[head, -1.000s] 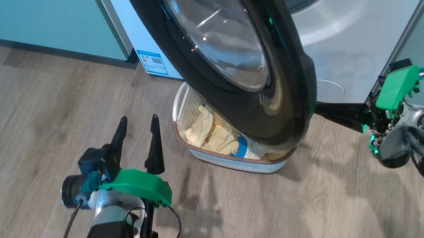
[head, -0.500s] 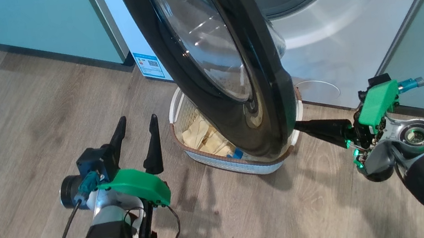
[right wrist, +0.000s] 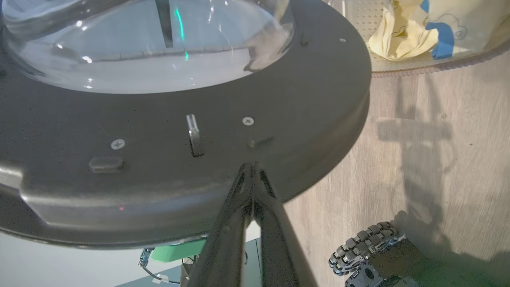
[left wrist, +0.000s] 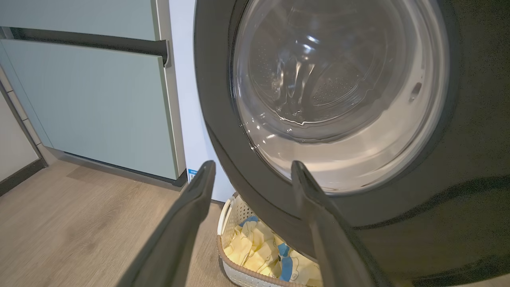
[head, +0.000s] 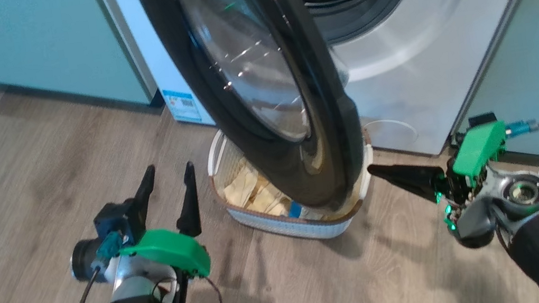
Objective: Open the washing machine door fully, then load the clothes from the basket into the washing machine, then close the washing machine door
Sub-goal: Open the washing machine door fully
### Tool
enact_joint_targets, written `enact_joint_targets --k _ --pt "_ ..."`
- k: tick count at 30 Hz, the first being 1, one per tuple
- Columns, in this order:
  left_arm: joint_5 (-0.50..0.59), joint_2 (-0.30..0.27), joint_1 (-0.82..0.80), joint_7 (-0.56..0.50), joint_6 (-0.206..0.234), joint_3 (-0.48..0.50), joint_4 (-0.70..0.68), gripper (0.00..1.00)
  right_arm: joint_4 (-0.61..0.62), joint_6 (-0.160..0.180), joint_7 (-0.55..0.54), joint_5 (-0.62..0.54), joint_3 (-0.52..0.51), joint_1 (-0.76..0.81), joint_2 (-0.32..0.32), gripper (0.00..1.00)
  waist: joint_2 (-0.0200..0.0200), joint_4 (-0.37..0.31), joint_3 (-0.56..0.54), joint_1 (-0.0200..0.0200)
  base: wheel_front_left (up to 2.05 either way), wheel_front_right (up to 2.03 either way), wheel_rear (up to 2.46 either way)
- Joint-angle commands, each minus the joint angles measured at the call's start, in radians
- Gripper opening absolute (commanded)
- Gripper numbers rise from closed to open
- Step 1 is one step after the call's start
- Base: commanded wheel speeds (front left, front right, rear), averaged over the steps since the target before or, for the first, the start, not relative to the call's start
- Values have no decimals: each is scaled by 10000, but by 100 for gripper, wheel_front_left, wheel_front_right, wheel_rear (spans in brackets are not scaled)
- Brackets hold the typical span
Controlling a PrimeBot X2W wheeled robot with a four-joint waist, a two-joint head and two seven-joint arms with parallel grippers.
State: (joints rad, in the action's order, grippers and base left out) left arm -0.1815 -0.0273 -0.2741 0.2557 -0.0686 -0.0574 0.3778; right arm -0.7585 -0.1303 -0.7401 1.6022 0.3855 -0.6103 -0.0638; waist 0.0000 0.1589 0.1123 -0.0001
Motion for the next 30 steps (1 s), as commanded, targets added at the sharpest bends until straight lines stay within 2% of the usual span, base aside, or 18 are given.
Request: enact_joint_targets --k 1,2,3,4,5,6,14,20,30 --pt "155 -230 -141 61 -46 498 -251 100 430 -4 160 88 -33 -26 129 11 0 -203 -224 1 0 0 0" --pt "191 -235 -88 61 -73 564 -238 100 504 -4 204 82 -48 63 129 31 0 -278 -305 1 0 0 0" --pt "191 -235 -88 61 -73 564 -238 100 504 -4 204 82 -48 63 129 31 0 -278 -305 1 0 0 0" --pt "225 -240 -36 61 -102 625 -222 100 593 -4 242 81 -64 161 130 48 0 -357 -389 1 0 0 0" --pt "257 -244 18 61 -129 680 -205 100 690 -4 297 80 -95 266 130 78 0 -432 -472 1 0 0 0" --pt "291 -248 76 61 -153 730 -195 100 798 -4 361 71 -128 374 130 100 0 -510 -552 1 0 0 0" --pt "428 -301 507 61 -313 1116 -182 100 2136 -4 1387 -351 -407 1354 -23 100 0 -1109 -1064 1 0 0 0" --pt "473 -370 756 61 -394 1427 -205 100 3205 -4 2585 -884 -413 2032 -296 100 0 -1501 -1345 1 0 0 0" --pt "490 -477 1129 61 -484 1895 -321 100 4723 -4 5264 -1951 360 2930 -1340 100 0 -2029 -1665 1 0 0 0"
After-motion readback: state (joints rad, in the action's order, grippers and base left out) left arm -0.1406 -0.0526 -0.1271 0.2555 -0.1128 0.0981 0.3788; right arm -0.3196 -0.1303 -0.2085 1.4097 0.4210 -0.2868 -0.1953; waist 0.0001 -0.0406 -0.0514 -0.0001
